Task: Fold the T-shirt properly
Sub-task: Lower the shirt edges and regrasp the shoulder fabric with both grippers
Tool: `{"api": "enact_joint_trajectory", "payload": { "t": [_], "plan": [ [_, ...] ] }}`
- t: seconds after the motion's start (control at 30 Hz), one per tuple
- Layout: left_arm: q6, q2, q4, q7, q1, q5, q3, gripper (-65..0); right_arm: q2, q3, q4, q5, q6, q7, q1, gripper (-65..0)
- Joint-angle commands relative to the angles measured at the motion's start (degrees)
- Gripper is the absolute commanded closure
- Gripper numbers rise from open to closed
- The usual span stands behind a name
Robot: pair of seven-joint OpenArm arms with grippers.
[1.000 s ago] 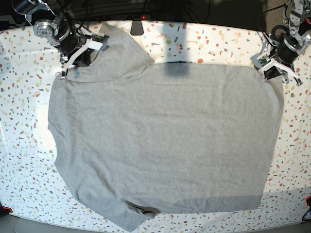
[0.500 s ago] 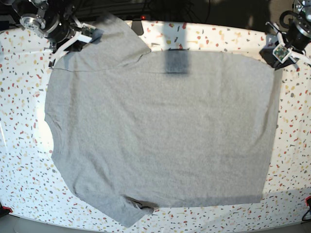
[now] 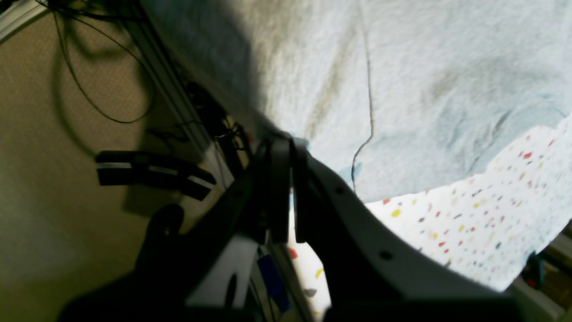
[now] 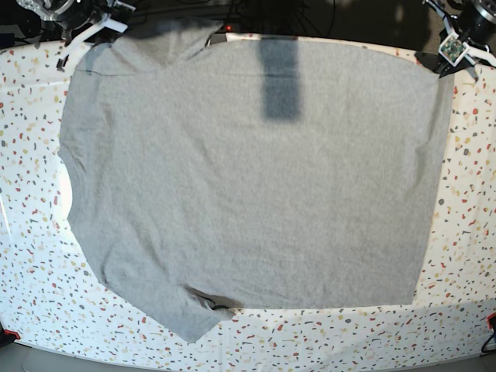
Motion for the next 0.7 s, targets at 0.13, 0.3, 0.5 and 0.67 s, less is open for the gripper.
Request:
{"api": "enact_joint_trajectory", "payload": {
  "t": [0.13, 0.3, 0.5, 0.67],
  "plan": [
    [1.11, -0.09, 1.57, -5.46, -0.17, -0.68, -1.46, 0.0, 0.72, 1.64, 1.36, 0.17, -5.99, 0.22, 0.98, 0.0],
    [3.45, -0.07, 1.57, -4.76, -3.19, -0.90, -1.46, 0.0, 0.70, 1.77, 1.29, 8.66, -7.28, 0.04, 6.36, 0.0],
    [3.37, -0.07, 0.39, -0.37, -8.33, -7.56, -1.36, 0.0, -1.42, 1.77, -2.64, 13.75, -7.15, 0.63, 15.85, 0.0],
    [3.37, -0.07, -5.11, -0.85, -13.09, -8.20, -1.36, 0.0, -6.12, 1.75, -7.76, 15.10, -4.02, 4.66, 23.04, 0.0]
  ]
}}
